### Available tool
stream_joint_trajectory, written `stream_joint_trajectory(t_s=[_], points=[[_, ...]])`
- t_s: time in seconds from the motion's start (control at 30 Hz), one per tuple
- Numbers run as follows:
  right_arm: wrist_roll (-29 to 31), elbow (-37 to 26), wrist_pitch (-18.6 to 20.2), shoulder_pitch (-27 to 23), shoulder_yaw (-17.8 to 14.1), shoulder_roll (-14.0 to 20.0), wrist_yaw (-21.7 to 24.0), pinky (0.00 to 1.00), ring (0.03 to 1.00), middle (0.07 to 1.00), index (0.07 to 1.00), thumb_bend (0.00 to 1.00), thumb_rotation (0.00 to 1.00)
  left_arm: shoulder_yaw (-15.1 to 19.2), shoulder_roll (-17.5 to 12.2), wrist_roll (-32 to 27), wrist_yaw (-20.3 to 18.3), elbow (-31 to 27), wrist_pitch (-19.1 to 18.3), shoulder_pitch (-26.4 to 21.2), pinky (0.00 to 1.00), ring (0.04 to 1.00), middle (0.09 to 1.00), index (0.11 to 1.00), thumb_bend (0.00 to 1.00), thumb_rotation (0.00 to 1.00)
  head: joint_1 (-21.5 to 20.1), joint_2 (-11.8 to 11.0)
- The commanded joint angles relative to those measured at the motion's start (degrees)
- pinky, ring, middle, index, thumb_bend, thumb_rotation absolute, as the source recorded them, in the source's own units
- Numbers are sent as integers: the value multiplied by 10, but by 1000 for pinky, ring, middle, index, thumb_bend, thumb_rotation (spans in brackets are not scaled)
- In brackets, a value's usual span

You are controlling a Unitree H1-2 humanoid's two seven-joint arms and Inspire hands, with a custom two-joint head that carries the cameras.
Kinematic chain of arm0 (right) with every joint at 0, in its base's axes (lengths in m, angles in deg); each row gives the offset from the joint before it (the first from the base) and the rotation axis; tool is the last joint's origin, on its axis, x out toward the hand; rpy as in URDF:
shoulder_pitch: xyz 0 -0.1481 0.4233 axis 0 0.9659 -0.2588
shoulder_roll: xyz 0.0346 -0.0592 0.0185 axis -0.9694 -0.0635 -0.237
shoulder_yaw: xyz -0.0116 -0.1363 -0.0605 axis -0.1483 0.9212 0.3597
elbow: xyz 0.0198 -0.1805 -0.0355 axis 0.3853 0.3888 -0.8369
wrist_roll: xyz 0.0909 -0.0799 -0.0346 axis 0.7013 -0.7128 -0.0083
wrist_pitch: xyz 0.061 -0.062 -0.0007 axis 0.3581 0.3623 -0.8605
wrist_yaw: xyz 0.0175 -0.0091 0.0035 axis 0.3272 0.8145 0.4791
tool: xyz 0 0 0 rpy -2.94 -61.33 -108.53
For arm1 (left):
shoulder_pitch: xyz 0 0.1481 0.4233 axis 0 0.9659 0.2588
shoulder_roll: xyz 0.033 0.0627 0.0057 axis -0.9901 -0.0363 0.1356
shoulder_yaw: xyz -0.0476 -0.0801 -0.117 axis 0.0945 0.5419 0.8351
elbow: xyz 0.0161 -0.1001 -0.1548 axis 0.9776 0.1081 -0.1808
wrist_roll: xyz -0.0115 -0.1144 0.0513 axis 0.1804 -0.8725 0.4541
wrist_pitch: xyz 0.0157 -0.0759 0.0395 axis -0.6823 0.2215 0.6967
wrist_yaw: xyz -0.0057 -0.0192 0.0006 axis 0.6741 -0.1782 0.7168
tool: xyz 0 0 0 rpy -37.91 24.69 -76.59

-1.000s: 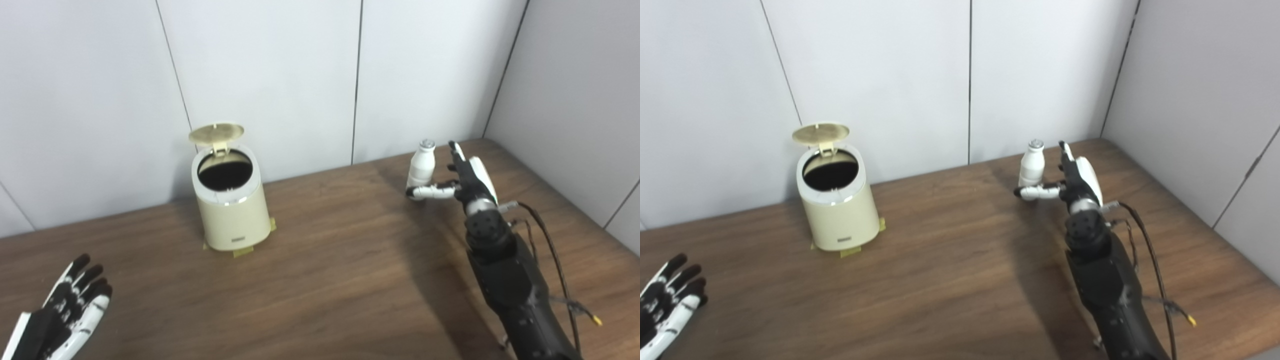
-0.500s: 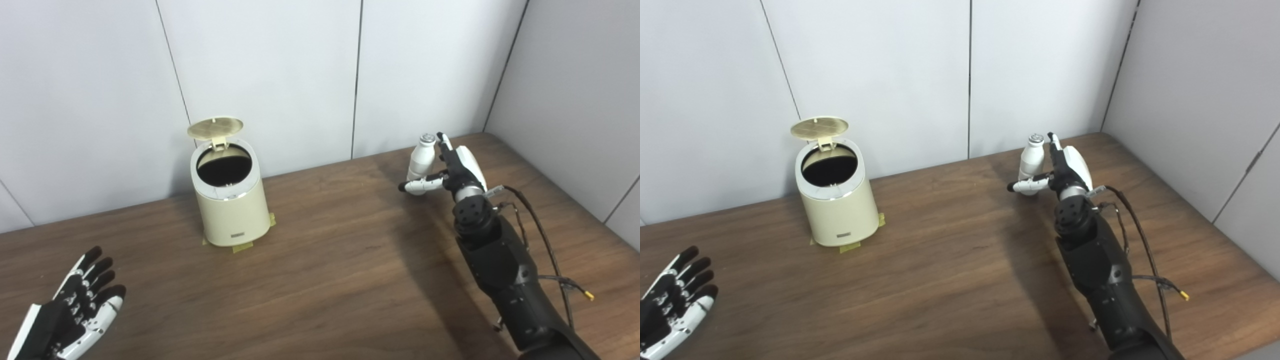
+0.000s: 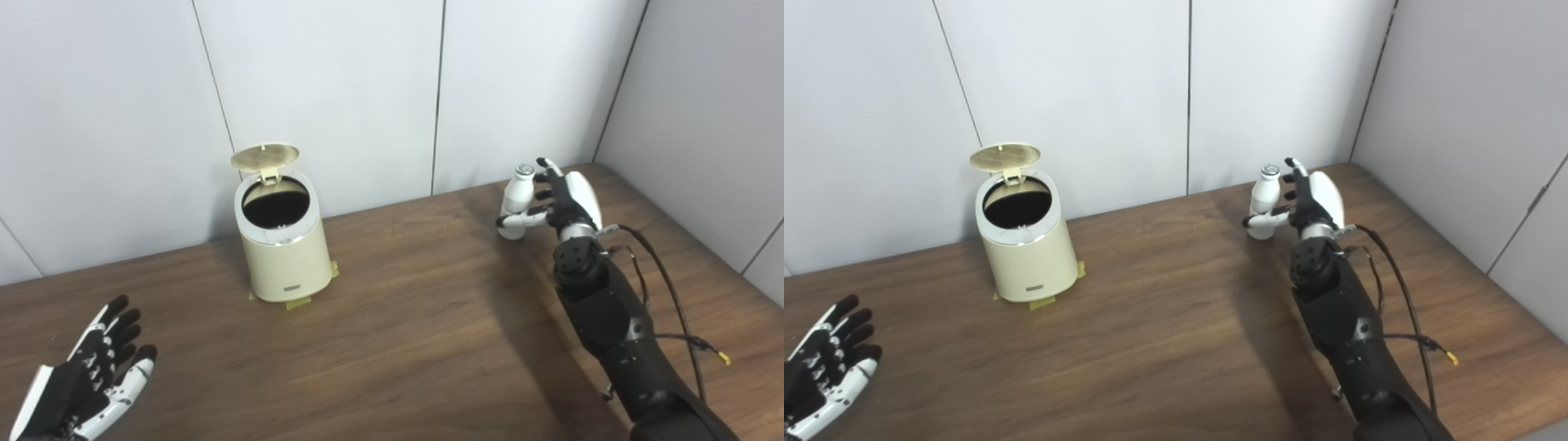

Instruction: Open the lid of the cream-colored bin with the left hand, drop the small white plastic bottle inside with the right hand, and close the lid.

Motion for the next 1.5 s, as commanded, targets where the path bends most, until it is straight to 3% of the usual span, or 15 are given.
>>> stream_joint_trajectory(t_s=[0.0,0.03,0.07,0.17,0.43,0.77,0.9,1.0,1.47], points=[[-3,2,-48,-35,-7,4,-46,622,581,568,685,707,1,1,-11,2,10,-26,0,-20,949,937,940,1000,224,143,0,1],[-5,6,-55,-36,-6,3,-56,636,554,516,570,602,0,0,-11,2,11,-27,0,-21,954,938,940,1000,220,128,0,1],[-7,9,-61,-38,-4,3,-65,634,534,483,531,561,0,0,-11,3,11,-27,0,-22,957,940,942,1000,216,121,0,1],[-9,14,-69,-39,2,2,-79,560,488,436,535,519,0,-2,-10,1,10,-28,0,-22,960,941,944,1000,208,113,0,1],[0,20,-81,-38,10,7,-72,392,417,474,536,500,0,-10,-15,-46,36,-31,0,-18,1000,968,969,1000,193,114,-1,3],[-1,25,-91,-35,16,8,-73,490,459,441,540,498,0,-25,-28,-58,65,-33,0,-22,1000,974,964,1000,172,42,1,2],[-1,20,-84,-35,15,9,-71,456,478,437,540,499,0,-28,-35,-59,72,-33,0,-23,1000,968,960,1000,165,3,1,2],[-2,16,-77,-35,15,9,-69,582,484,436,538,512,0,-29,-37,-61,74,-33,0,-22,1000,966,959,1000,171,0,1,2],[0,7,-67,-32,10,9,-64,609,489,432,539,513,0,-36,-50,-75,89,-32,0,-32,1000,971,957,1000,178,16,0,6]])
